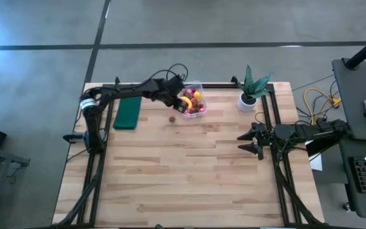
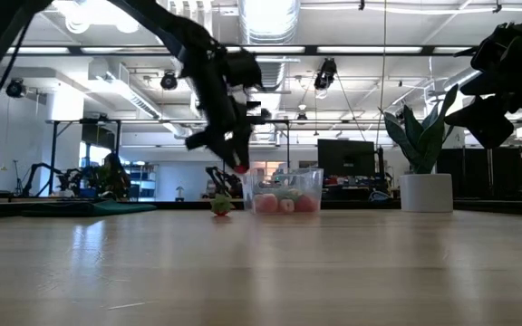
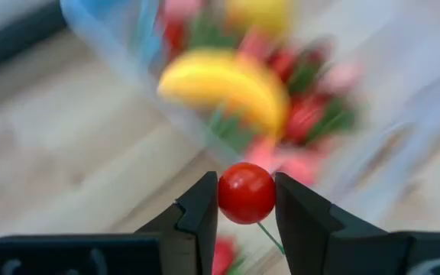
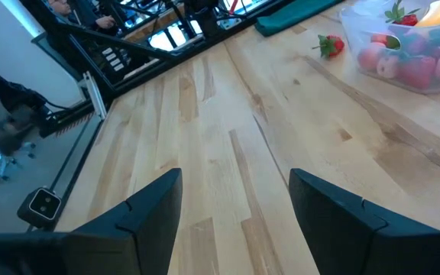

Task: Pick and placing Produce into tupperware
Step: Put the red cherry into the transparent bin, then put the red strawberry into the transparent bin

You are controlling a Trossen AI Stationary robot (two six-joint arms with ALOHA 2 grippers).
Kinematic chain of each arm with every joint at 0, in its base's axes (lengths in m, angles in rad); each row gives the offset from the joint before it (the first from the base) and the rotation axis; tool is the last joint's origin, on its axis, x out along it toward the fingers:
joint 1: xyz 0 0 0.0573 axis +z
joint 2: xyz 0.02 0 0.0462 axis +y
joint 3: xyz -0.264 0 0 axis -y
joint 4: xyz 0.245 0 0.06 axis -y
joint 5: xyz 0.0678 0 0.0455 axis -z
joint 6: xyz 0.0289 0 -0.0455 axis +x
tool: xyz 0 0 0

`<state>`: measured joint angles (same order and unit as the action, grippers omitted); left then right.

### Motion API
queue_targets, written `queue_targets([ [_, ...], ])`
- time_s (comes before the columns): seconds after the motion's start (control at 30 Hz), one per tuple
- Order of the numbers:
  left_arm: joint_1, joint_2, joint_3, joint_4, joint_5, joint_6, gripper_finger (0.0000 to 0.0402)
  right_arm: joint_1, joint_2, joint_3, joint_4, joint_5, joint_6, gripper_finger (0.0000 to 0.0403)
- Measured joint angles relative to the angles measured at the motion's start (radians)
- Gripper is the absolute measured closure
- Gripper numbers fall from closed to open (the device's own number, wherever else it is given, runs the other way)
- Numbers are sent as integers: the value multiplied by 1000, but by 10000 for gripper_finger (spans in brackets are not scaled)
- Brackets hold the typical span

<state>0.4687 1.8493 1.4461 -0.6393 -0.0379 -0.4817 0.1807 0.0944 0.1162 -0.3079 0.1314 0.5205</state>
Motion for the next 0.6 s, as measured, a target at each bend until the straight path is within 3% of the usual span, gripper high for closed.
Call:
queue_targets([
  [0.13, -6, -71, 19, 140, 2, 87, 308, 0, 0, 0, -2, 0, 0, 170],
  [0.3, -6, -41, 61, 256, 3, 185, 303, 0, 0, 0, -2, 0, 0, 170],
  [0.47, -6, 27, 90, 284, 2, 208, 254, 0, 0, 0, -2, 0, 0, 170],
  [0.6, -6, 24, 95, 205, 10, 204, 207, 0, 0, 0, -2, 0, 0, 170],
])
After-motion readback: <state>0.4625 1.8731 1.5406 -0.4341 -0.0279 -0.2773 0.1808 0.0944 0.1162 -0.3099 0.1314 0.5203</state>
